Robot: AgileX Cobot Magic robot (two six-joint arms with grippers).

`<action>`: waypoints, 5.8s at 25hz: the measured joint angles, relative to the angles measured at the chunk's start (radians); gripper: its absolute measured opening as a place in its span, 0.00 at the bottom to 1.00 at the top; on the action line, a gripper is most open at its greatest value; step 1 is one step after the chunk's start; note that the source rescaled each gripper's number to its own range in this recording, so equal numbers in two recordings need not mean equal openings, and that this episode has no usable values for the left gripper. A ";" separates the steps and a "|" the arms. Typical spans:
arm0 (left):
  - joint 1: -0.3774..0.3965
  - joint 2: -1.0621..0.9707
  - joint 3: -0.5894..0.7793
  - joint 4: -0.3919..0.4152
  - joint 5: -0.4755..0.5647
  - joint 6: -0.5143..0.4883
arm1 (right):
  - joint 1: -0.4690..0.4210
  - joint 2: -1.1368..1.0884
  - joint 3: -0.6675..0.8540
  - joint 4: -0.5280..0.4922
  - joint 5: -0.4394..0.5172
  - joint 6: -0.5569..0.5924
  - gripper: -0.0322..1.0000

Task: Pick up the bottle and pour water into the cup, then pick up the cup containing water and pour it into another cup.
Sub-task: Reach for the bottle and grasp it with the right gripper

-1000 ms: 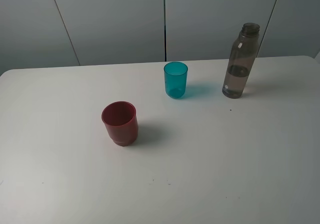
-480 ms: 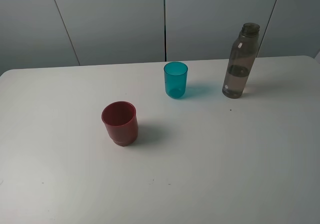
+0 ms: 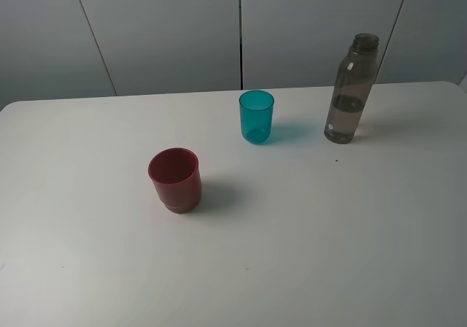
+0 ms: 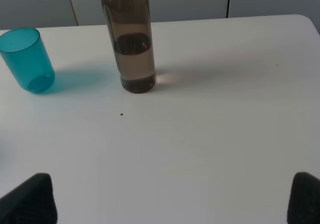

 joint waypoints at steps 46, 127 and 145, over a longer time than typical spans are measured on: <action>0.000 0.000 0.000 0.000 0.000 -0.001 | 0.199 1.398 0.020 0.003 -1.237 0.023 1.00; 0.000 0.000 0.000 0.000 0.000 -0.003 | 0.199 2.086 -0.214 0.265 -2.020 -0.143 1.00; 0.000 0.000 0.000 0.000 0.000 -0.003 | 0.199 2.100 -0.214 0.265 -2.045 -0.143 1.00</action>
